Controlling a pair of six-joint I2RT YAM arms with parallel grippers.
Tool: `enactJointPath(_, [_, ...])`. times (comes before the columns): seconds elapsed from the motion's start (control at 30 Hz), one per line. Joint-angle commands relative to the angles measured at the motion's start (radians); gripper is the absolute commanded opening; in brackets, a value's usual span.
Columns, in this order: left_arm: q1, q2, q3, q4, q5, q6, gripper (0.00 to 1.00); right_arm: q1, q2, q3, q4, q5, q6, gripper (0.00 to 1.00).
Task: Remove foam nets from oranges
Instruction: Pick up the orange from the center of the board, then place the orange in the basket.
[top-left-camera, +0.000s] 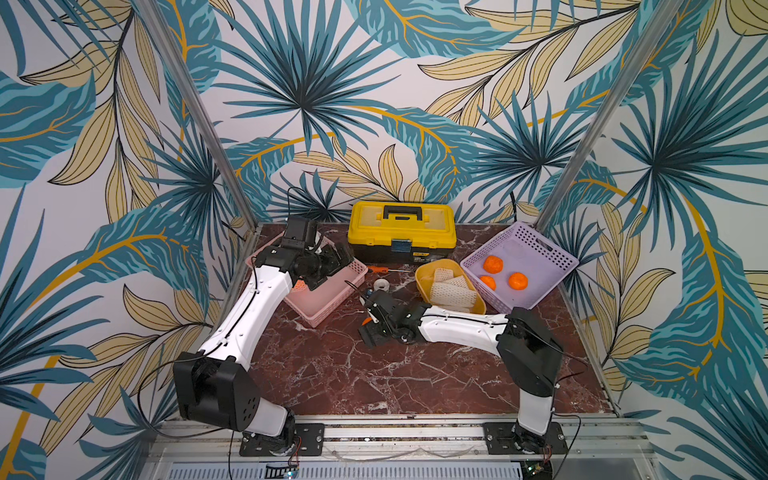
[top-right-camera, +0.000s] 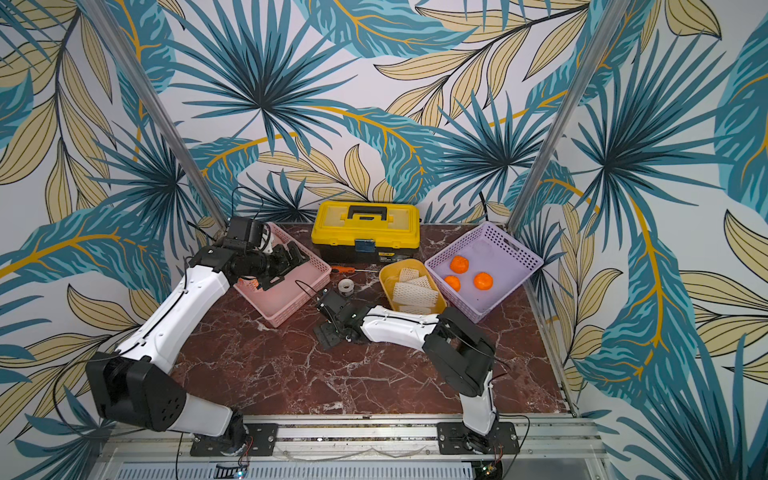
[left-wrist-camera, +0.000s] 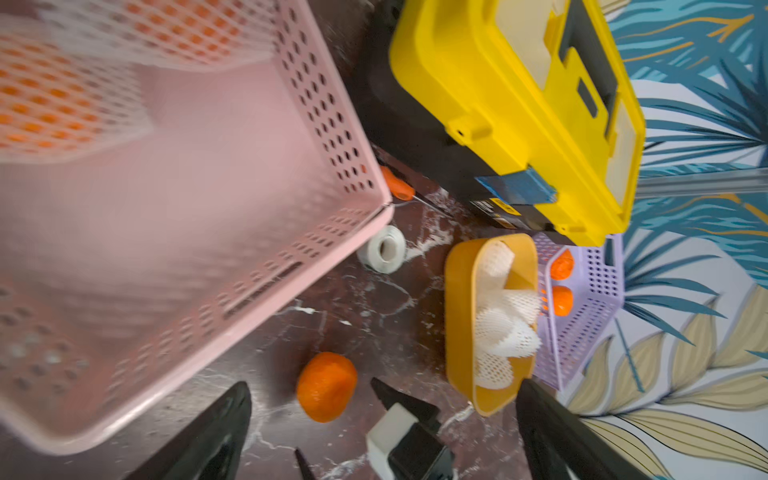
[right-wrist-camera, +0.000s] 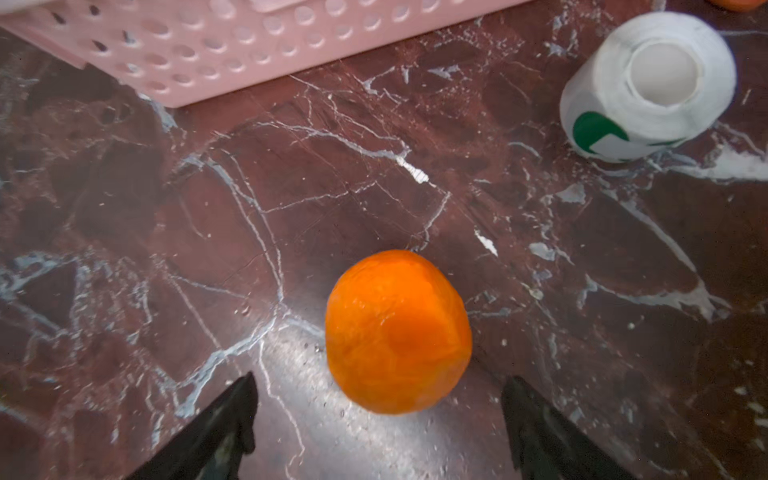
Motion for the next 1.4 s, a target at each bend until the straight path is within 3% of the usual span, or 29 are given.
enactJointPath(0.0, [0.054,-0.064,-0.032,-0.058,-0.163,0.105,1.00,0.002,0.050,0.032,-0.054,0.097,-0.011,0.93])
enactJointPath(0.2, [0.128,-0.087,-0.100,-0.056,-0.290,0.087,1.00,0.002,0.110,0.061,-0.039,0.135,0.027,0.86])
enactJointPath(0.3, [0.170,-0.082,-0.126,-0.054,-0.291,0.066,0.99,0.003,0.143,0.092,-0.044,0.116,0.040,0.81])
enactJointPath(0.47, [0.219,-0.083,-0.146,-0.050,-0.248,0.057,1.00,0.001,0.148,0.099,-0.048,0.146,0.058,0.63])
enactJointPath(0.63, [0.224,-0.088,-0.165,-0.030,-0.223,0.057,1.00,0.001,0.074,0.044,-0.011,0.169,0.057,0.52])
enactJointPath(0.77, [0.224,-0.088,-0.165,-0.027,-0.191,0.062,1.00,-0.024,-0.076,-0.049,0.028,0.195,0.076,0.51])
enactJointPath(0.93, [0.223,-0.089,-0.173,-0.004,-0.122,0.072,1.00,-0.163,-0.332,-0.178,0.042,0.201,0.125,0.51])
enactJointPath(1.1, [0.223,-0.097,-0.182,0.013,-0.070,0.077,0.99,-0.425,-0.537,-0.280,0.070,0.169,0.217,0.52])
enactJointPath(1.2, [0.223,-0.101,-0.186,0.019,-0.050,0.075,1.00,-0.593,-0.544,-0.269,0.036,0.162,0.258,0.55])
enactJointPath(1.37, [0.224,-0.111,-0.193,0.029,-0.022,0.072,1.00,-0.883,-0.431,-0.231,0.070,0.049,0.343,0.56])
